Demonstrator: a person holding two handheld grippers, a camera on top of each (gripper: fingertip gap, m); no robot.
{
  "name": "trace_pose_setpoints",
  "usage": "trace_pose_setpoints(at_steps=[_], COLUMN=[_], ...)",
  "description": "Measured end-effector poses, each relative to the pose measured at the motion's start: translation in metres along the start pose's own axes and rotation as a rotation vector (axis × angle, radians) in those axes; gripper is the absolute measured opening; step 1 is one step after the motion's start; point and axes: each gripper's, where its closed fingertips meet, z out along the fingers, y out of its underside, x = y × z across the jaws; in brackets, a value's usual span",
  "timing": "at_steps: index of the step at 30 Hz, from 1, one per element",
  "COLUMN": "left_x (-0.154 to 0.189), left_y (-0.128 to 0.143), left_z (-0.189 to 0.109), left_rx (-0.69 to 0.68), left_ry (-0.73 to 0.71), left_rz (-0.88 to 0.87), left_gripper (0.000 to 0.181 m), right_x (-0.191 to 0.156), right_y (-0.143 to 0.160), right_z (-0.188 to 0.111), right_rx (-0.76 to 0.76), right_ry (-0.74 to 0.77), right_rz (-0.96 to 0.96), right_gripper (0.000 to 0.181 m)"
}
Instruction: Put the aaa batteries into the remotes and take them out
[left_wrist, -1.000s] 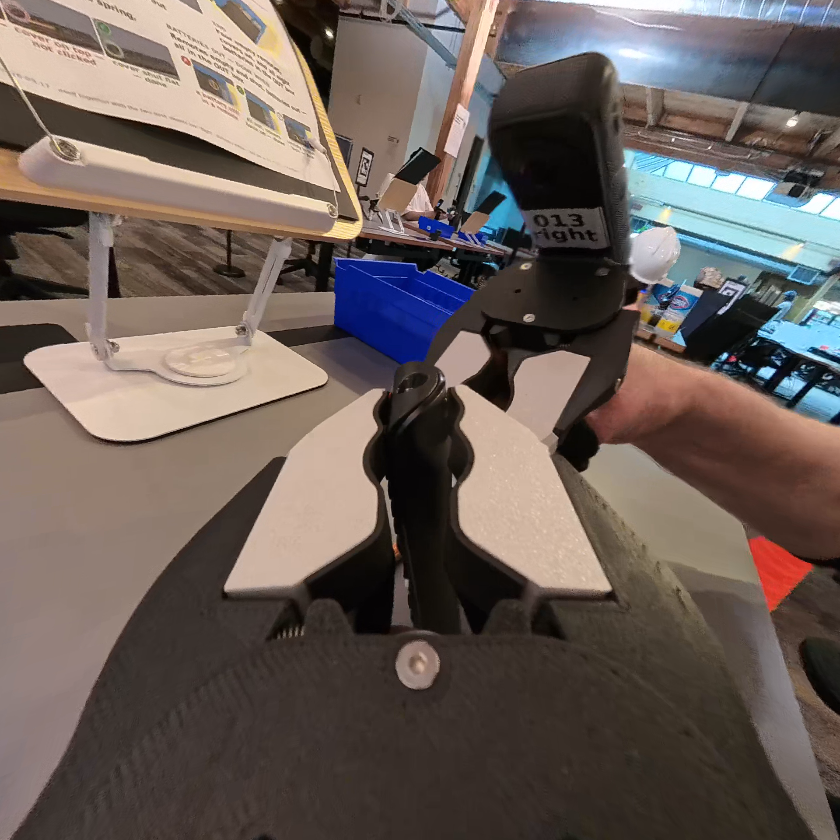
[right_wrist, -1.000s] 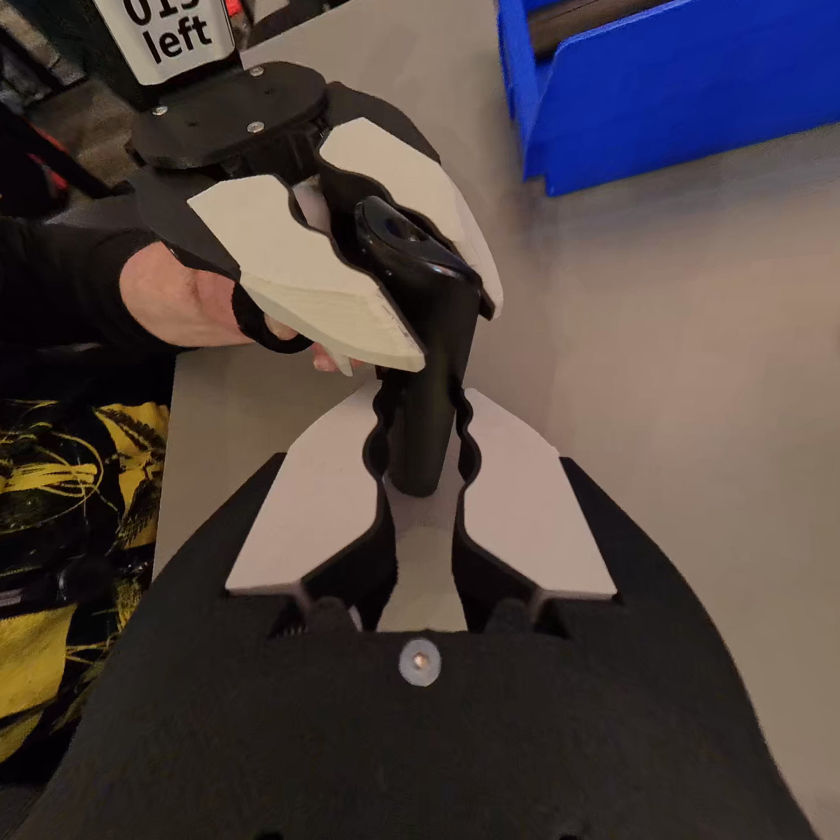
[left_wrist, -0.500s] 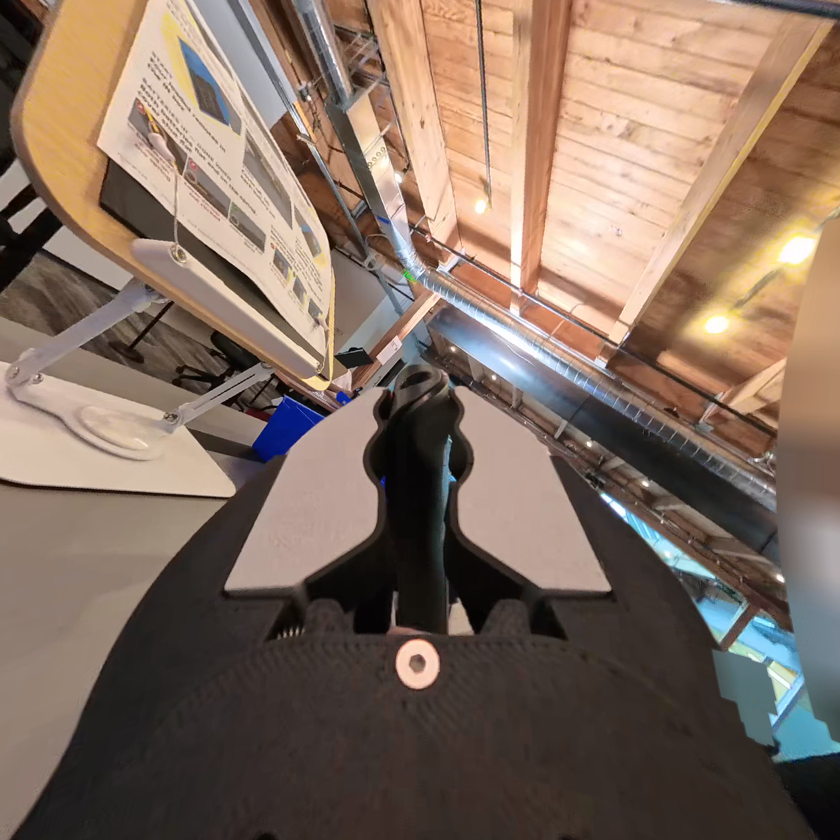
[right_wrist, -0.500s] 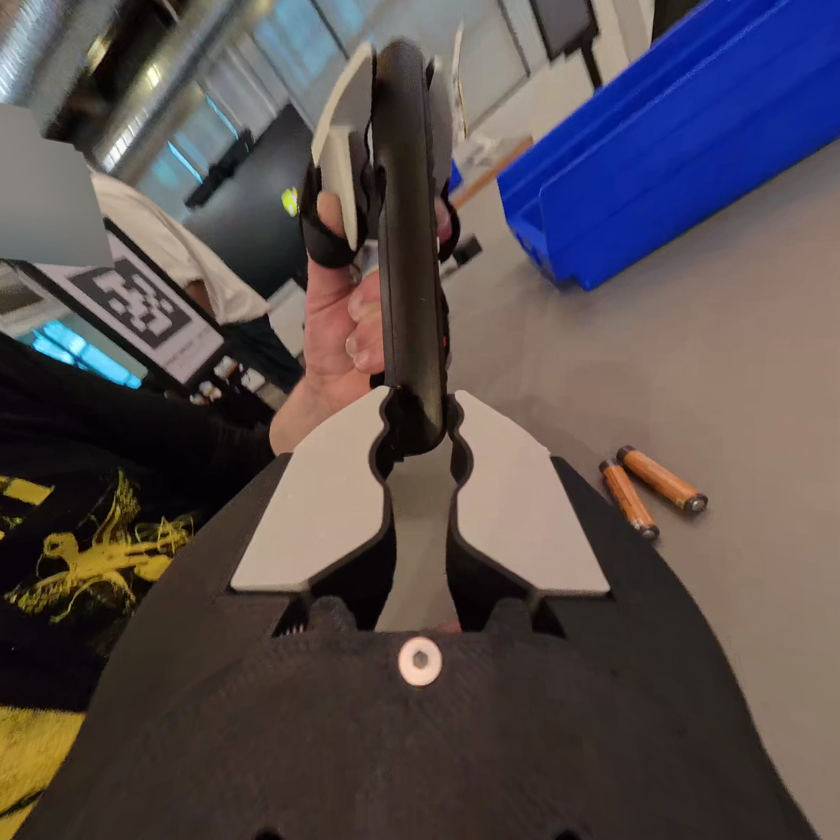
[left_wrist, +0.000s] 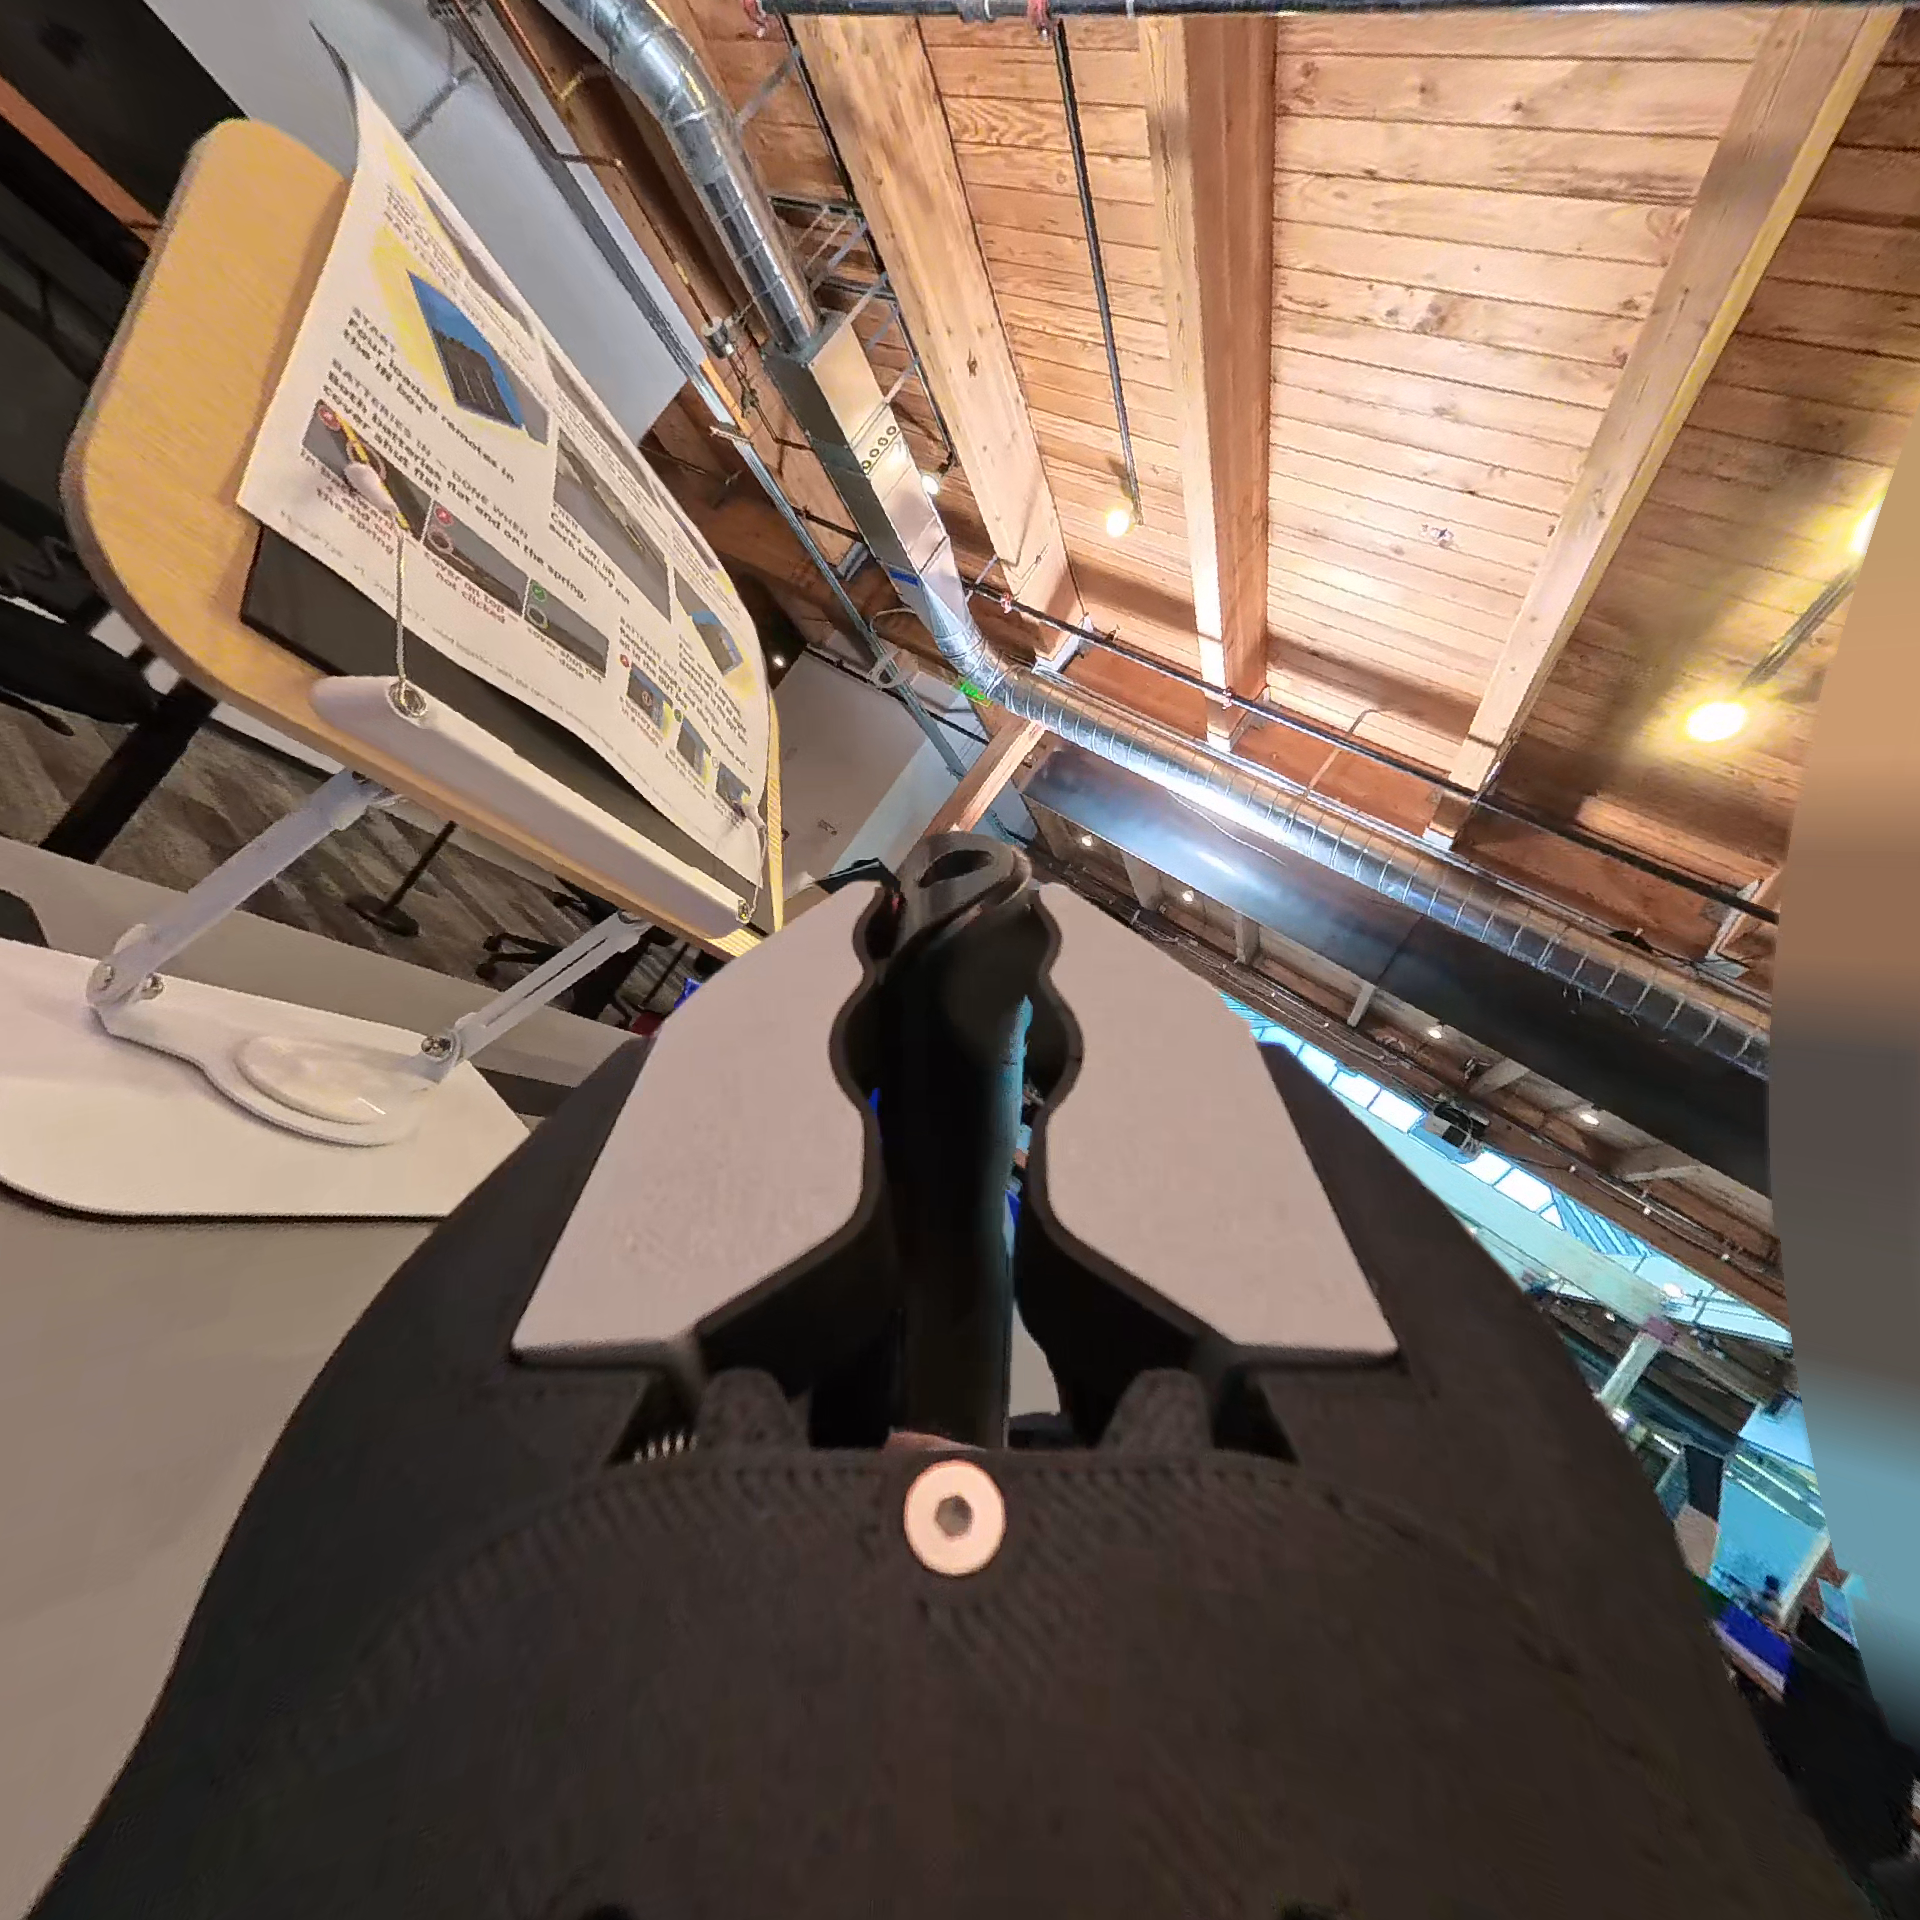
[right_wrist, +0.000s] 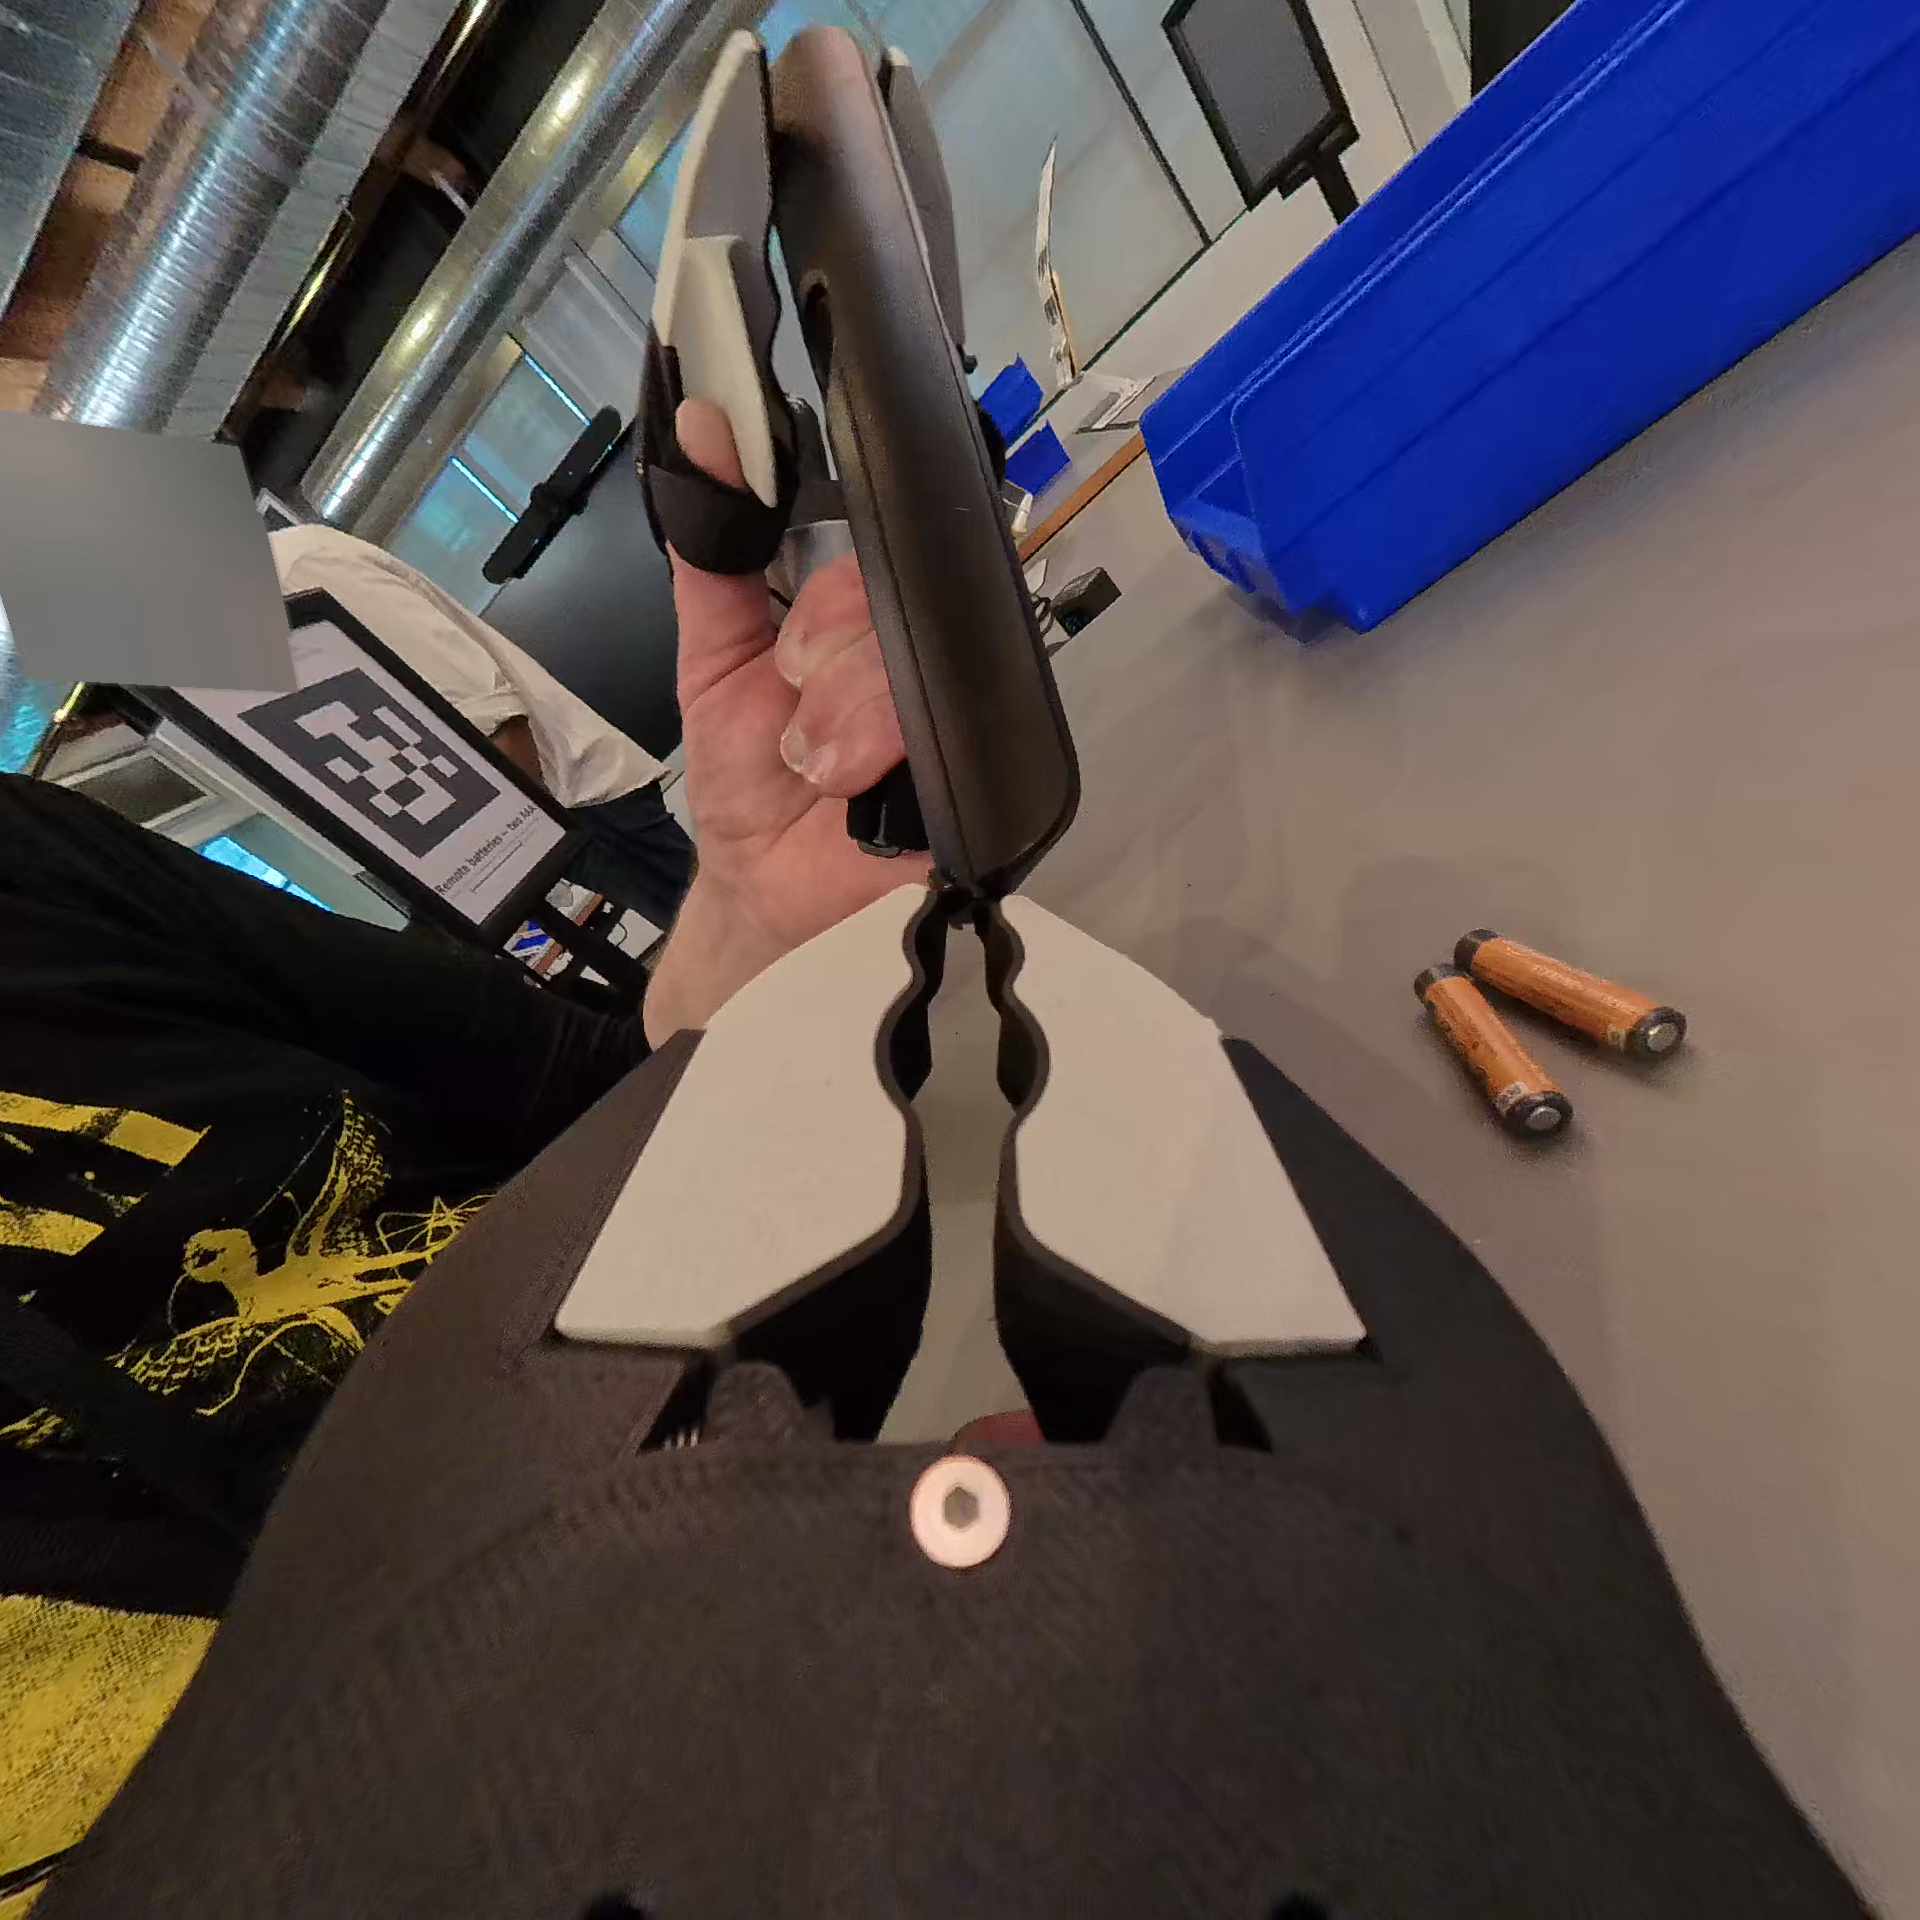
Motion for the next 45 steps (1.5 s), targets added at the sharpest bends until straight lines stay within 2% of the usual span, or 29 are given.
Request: trace_pose_setpoints(at_steps=[2,11,14,16,18,20,22,25,27,36,43,44,45], left_x=[0.002,-0.003,-0.006,-0.01,-0.006,-0.001,0.007,0.012,0.014,0.028,0.041,0.041,0.043], left_y=[-0.002,-0.002,-0.032,-0.027,-0.016,-0.011,-0.01,-0.003,-0.001,0.005,0.012,0.012,0.014], left_z=[0.0,0.0,-0.007,-0.007,-0.004,0.0,0.002,0.005,0.006,0.008,0.008,0.008,0.009], left_rx=[0.006,0.006,0.085,0.054,0.048,0.045,0.049,0.047,0.062,0.065,0.073,0.068,0.066], left_ry=[-0.001,0.003,0.019,-0.014,0.021,0.025,0.046,0.049,0.048,0.05,0.059,0.056,0.061], left_rz=[0.03,-0.058,-0.068,-0.034,-0.095,-0.067,-0.046,-0.043,-0.051,0.053,0.127,0.136,0.143], left_gripper=[0.023,0.023,0.023,0.024,0.024,0.023,0.024,0.024,0.024,0.024,0.025,0.024,0.024], right_x=[0.001,-0.002,0.001,0.002,0.001,-0.002,-0.003,-0.008,-0.01,0.0,0.009,0.012,0.012], right_y=[0.0,-0.002,-0.004,-0.002,-0.008,-0.01,-0.014,-0.019,-0.022,-0.023,-0.033,-0.035,-0.037], right_z=[0.0,-0.005,-0.014,-0.016,-0.015,-0.015,-0.014,-0.012,-0.012,-0.018,-0.032,-0.036,-0.04], right_rx=[0.011,0.016,0.037,0.017,0.064,0.08,0.115,0.171,0.2,0.237,0.337,0.358,0.377], right_ry=[0.015,0.005,0.014,0.034,0.041,-0.002,-0.02,-0.057,-0.064,0.03,0.095,0.117,0.119], right_rz=[-0.025,-0.081,-0.078,-0.095,-0.103,-0.059,-0.004,0.035,0.039,0.052,0.047,0.04,0.027], right_gripper=[0.001,0.0,0.0,0.0,0.0,0.0,0.022,0.026,0.017,0.015,0.014,0.003,0.001])
